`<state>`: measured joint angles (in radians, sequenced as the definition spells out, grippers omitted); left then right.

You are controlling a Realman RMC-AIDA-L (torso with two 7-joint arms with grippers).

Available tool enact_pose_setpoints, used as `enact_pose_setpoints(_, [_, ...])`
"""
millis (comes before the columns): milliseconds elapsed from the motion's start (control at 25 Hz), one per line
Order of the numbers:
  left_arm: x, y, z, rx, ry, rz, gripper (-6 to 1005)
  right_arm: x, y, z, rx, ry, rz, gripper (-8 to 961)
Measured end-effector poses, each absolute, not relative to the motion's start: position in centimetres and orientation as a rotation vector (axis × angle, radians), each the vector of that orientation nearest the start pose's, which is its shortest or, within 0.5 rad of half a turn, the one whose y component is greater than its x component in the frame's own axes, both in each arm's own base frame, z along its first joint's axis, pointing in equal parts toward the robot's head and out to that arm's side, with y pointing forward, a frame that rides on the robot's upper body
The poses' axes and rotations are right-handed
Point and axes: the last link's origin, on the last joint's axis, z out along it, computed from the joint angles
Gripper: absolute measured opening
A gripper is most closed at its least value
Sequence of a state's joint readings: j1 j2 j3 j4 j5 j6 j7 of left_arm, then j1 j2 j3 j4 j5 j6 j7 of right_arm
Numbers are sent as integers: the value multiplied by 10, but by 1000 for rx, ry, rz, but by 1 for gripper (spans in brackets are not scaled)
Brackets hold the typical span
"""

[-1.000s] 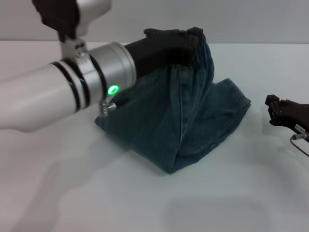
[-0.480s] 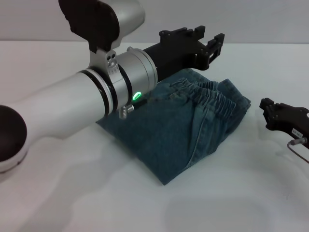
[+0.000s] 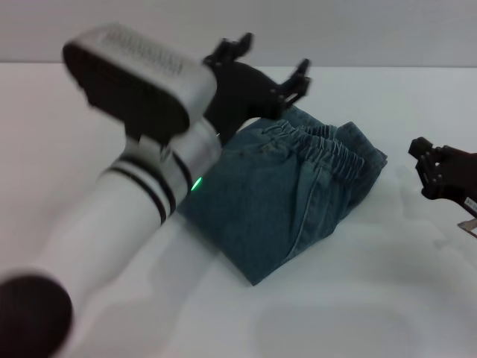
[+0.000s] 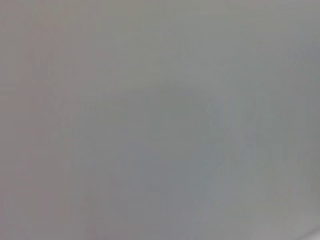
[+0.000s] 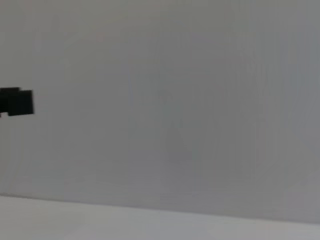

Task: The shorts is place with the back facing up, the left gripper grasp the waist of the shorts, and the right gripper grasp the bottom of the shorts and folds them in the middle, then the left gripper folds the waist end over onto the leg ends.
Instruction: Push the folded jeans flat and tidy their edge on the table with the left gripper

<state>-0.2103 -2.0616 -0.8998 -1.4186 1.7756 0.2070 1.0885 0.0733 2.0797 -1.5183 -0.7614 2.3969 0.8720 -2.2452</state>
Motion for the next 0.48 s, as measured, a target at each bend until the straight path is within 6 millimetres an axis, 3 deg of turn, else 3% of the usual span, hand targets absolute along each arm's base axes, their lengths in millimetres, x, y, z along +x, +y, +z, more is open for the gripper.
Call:
enact_pose_setpoints(160, [-117,304,-72,-1911,-306,-717,832,318,293,-10,-1979,662,737,63])
enact_pose_setpoints(320, [-139,289,-73,-1804,-269,-942,843,321,293,-6,-1961,639,720,64])
enact_pose_setpoints(360, [-152,280,-79,-1811,-237,-1079,846,324,292,-7,-1961,626,702,64])
enact_pose_setpoints(480, [-162,275,-83,-1850,-224,-1157,838,327,290,-7,-1956,624,687,65])
